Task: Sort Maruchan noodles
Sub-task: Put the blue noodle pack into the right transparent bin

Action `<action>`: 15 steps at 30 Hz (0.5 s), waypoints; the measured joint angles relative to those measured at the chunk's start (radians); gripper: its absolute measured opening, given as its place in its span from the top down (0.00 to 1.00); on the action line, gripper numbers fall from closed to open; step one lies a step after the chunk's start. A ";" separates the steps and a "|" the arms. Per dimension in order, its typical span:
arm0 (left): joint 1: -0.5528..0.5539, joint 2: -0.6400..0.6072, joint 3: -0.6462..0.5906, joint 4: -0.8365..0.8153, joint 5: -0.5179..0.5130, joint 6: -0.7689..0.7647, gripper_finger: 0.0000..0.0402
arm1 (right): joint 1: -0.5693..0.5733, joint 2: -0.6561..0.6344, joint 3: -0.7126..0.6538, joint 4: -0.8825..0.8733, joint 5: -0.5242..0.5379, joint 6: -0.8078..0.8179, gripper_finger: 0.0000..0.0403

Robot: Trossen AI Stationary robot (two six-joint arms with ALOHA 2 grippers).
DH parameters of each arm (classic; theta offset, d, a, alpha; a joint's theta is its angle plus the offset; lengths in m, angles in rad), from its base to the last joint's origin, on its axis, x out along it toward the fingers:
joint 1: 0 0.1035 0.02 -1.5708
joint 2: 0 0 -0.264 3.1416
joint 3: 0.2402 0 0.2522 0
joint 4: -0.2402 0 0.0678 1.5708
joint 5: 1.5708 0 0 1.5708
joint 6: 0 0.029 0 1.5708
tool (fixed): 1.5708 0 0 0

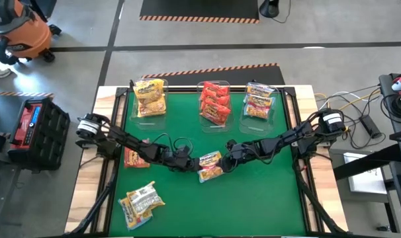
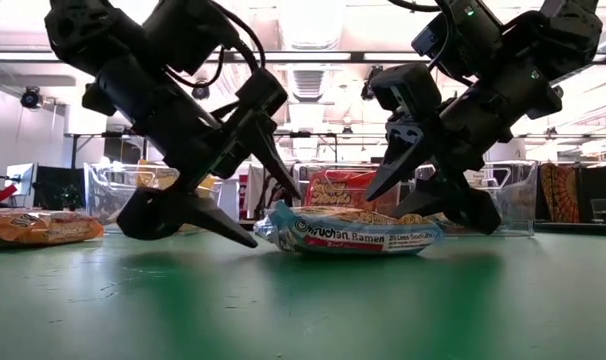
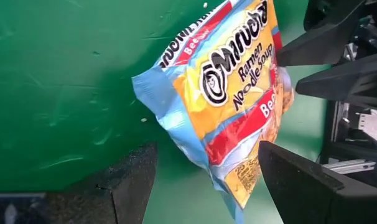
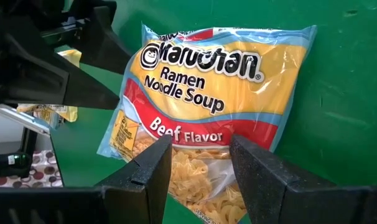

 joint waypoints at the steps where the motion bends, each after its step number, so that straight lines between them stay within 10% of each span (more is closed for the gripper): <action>1: 0.000 0.007 0.000 0.005 0.000 -0.004 0.35 | -0.001 0.000 0.000 0.000 0.000 0.000 0.62; 15: -0.001 0.062 0.002 0.083 -0.073 -0.026 0.35 | -0.002 0.005 0.000 0.017 0.001 0.000 0.62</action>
